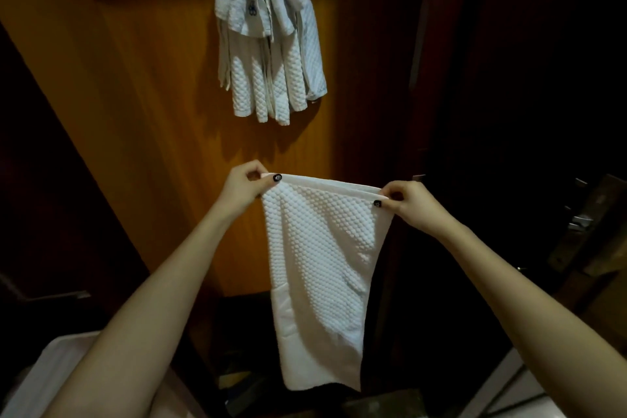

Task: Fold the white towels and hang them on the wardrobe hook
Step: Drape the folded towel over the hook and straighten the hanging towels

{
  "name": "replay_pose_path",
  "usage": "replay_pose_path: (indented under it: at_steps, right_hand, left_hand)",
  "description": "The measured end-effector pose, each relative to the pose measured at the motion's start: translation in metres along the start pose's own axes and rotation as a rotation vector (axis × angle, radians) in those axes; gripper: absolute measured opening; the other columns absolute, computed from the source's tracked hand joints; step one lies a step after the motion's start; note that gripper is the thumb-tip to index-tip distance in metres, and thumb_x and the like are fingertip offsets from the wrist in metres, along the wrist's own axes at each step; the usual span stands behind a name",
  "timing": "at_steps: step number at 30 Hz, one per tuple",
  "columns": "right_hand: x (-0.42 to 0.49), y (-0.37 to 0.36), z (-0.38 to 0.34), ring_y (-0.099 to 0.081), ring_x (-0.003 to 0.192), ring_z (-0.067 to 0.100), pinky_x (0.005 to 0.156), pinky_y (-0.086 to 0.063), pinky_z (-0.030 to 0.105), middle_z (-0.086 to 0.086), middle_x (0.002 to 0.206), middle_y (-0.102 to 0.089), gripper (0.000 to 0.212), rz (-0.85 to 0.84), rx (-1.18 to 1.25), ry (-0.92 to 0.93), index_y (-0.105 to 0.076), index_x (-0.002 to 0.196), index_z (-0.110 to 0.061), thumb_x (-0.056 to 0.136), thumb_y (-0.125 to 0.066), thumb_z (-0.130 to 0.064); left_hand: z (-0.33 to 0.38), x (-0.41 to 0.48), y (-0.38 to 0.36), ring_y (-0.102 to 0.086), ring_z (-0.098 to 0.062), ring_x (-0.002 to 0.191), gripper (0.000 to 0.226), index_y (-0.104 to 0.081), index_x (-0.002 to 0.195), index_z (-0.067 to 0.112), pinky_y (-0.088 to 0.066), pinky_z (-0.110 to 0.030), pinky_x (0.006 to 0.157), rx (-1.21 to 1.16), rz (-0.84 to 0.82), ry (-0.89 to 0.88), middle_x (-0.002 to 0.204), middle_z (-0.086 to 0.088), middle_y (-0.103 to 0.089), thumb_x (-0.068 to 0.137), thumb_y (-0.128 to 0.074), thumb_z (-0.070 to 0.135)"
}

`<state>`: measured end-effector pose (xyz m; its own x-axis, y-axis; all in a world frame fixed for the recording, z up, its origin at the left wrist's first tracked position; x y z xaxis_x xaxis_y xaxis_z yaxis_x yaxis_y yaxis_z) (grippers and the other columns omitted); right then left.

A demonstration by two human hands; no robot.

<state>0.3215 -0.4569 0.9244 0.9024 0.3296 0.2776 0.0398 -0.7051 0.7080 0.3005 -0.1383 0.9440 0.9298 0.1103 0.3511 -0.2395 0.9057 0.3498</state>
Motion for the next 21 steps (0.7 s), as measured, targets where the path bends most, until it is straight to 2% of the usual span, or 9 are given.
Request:
replay_pose_path:
  at_steps: [2,6,12,16,19,21]
  right_hand:
    - [-0.002,0.007,-0.002,-0.06,0.069,-0.007,0.051,-0.042,0.008,-0.011,0.079,-0.065,0.019,0.061,0.036,0.001,-0.062,0.075,-0.033,0.089,-0.068,-0.022]
    - [-0.004,0.014,-0.009,-0.06,0.07,0.003,0.053,-0.045,0.011,-0.009,0.078,-0.064,0.017,0.157,0.044,0.036,-0.06,0.074,-0.026,0.088,-0.069,-0.023]
    - [0.002,0.018,-0.025,-0.061,0.07,0.001,0.053,-0.045,0.011,-0.007,0.08,-0.065,0.014,0.187,0.066,0.081,-0.061,0.077,-0.024,0.088,-0.07,-0.027]
    - [0.006,0.022,-0.031,-0.064,0.078,0.007,0.06,-0.05,0.021,-0.008,0.082,-0.065,0.014,0.145,0.032,0.088,-0.061,0.076,-0.024,0.086,-0.071,-0.029]
    - [0.007,0.026,-0.036,-0.066,0.077,0.013,0.063,-0.058,0.034,-0.006,0.082,-0.065,0.016,0.11,0.009,0.092,-0.062,0.076,-0.022,0.084,-0.073,-0.03]
    - [0.006,0.031,-0.039,-0.066,0.074,0.012,0.065,-0.059,0.037,-0.006,0.08,-0.066,0.016,0.111,-0.002,0.112,-0.062,0.074,-0.022,0.083,-0.074,-0.03]
  left_hand:
    - [0.006,0.003,0.003,-0.046,0.003,0.045,0.023,-0.056,0.067,0.012,-0.037,-0.013,0.044,-0.025,-0.023,0.024,0.057,0.0,-0.051,0.082,-0.071,0.006]
    - [0.014,0.006,0.018,-0.059,0.0,0.055,0.019,-0.059,0.071,0.012,-0.049,-0.014,0.053,-0.093,-0.037,0.065,0.06,0.008,-0.064,0.079,-0.071,0.0]
    - [0.019,0.003,0.037,-0.064,-0.003,0.062,0.026,-0.059,0.063,0.009,-0.054,-0.016,0.058,-0.059,-0.045,0.061,0.07,0.002,-0.068,0.073,-0.072,-0.011]
    - [0.012,-0.004,0.04,-0.062,0.0,0.058,0.028,-0.059,0.06,0.01,-0.05,-0.012,0.06,0.079,-0.082,0.051,0.07,-0.001,-0.067,0.073,-0.074,-0.01]
    - [0.009,-0.007,0.036,-0.062,0.002,0.056,0.03,-0.055,0.059,0.009,-0.049,-0.01,0.057,0.108,-0.067,0.055,0.071,-0.002,-0.067,0.074,-0.072,-0.011]
    - [0.01,-0.006,0.033,-0.063,0.003,0.055,0.029,-0.053,0.062,0.007,-0.049,-0.01,0.055,0.106,-0.038,0.059,0.074,-0.002,-0.067,0.076,-0.071,-0.012]
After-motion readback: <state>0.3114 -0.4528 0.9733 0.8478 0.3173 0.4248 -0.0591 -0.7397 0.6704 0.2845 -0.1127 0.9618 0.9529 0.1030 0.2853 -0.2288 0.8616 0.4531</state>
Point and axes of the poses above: each hand's wrist, its own x-axis towards the middle knuckle, its own y-axis out of the back of the hand, z = x × y, the point moved 2 cm from there along x, towards the middle knuckle
